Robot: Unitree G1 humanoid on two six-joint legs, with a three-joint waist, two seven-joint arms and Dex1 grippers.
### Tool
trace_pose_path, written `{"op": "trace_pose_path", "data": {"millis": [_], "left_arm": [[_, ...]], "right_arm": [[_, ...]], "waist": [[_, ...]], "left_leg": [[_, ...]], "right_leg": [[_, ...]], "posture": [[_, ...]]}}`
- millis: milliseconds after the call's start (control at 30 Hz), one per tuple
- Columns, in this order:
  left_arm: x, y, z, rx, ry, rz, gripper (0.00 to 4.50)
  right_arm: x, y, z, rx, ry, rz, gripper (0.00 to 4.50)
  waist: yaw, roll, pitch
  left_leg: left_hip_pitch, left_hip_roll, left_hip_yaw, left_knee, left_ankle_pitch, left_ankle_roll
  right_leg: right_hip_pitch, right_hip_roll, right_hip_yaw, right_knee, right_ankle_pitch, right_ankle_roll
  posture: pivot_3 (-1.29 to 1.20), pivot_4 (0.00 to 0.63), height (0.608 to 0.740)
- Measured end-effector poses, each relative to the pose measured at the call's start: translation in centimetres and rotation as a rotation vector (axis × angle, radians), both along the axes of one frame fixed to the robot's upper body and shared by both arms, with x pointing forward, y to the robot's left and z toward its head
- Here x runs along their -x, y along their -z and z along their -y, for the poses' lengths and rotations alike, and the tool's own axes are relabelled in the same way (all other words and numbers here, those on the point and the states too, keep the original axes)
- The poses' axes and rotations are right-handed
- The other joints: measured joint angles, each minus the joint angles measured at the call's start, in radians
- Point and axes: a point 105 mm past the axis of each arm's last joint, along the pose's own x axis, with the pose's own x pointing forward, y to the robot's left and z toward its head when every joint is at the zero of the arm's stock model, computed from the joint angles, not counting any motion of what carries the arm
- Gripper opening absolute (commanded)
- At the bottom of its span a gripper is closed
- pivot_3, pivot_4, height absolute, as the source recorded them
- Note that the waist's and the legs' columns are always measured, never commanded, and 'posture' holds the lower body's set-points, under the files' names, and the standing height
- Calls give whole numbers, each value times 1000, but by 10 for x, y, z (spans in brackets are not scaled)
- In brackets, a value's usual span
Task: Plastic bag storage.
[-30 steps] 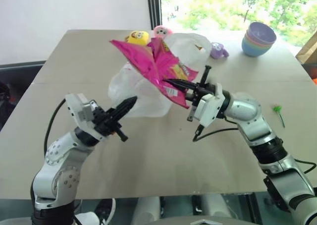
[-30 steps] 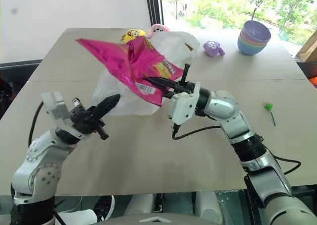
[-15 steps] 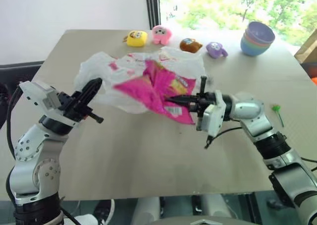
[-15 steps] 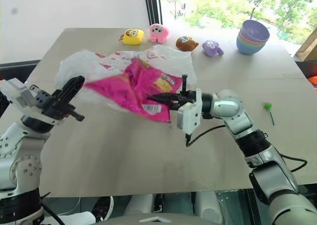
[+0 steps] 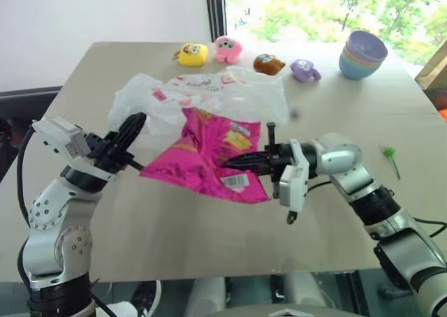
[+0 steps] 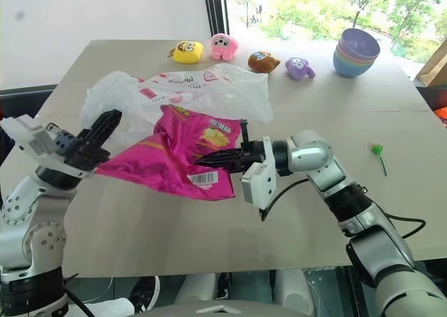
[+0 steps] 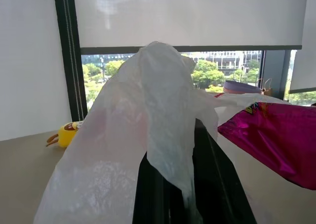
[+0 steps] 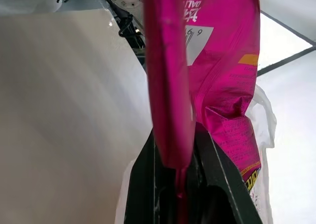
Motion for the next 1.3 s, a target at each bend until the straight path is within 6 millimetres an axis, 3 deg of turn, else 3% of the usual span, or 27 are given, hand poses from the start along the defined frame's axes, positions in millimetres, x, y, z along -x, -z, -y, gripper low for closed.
{"op": "trace_pose_path", "data": {"millis": [67,300,433,533,567,667,800,867,933,1000,1100,1300], "left_arm": [[2,2,2,-2,7,-6,0],[15,14,21,-7,112,-61,0],[14,19,31,-5,154,-87,0],[10,17,45,-12,201,-78,0],[7,12,52,-14,224,-57,0],[4,9,63,-18,259,-38,0],[0,12,60,-7,238,-46,0],[-4,10,53,19,199,-35,0],[-7,7,47,35,170,-25,0],[-10,1,36,48,123,2,0],[-16,-2,27,65,89,12,0],[-23,-11,28,76,101,35,0]], "right_arm": [[-10,1,-4,6,37,-5,21],[-95,-1,-12,37,429,18,21],[-127,9,-9,93,597,53,21],[-139,14,-13,119,668,52,21],[-142,14,-17,121,690,41,329],[-145,14,-25,99,723,7,1330],[-143,-2,-24,-27,736,-95,3315],[-136,-4,-14,-83,727,-191,4333],[-131,8,1,-35,735,-234,4466],[-125,45,46,129,827,-329,4466],[-107,73,82,259,888,-484,4466],[-66,51,126,228,893,-674,4466]], "waist": [[-1,0,0],[-1,0,0],[-4,1,0],[-5,1,0],[-4,1,0],[-6,1,0],[-14,1,0],[-11,1,0],[-3,1,0],[6,1,0],[3,1,1],[2,1,1]], "left_leg": [[1,0,1,0,0,0],[0,0,1,0,0,0],[-1,0,2,0,0,0],[-1,0,2,0,0,0],[-1,0,2,0,0,-1],[-1,0,2,-1,0,-1],[-3,0,0,-1,0,-1],[-4,0,-1,-1,0,-1],[-4,-1,-2,-1,0,-1],[-6,-2,-2,0,0,-1],[-7,-1,-3,0,0,-1],[-7,-1,-3,0,-1,-1]], "right_leg": [[0,0,0,0,0,0],[-1,-1,0,1,0,0],[-1,-1,1,0,0,0],[-1,0,0,1,0,0],[-1,0,0,1,0,0],[-1,0,0,0,0,0],[-3,0,-1,0,0,0],[-3,0,-2,-1,0,0],[-3,-1,-2,-2,0,0],[-2,-2,-3,-3,0,0],[-3,-2,-3,-3,0,0],[-4,1,-3,-3,0,0]], "posture": [[0,150,740],[0,150,740],[0,150,740],[0,150,740],[0,150,740],[0,150,740],[0,150,740],[0,150,740],[0,150,740],[0,150,740],[0,150,740],[0,150,740]]}}
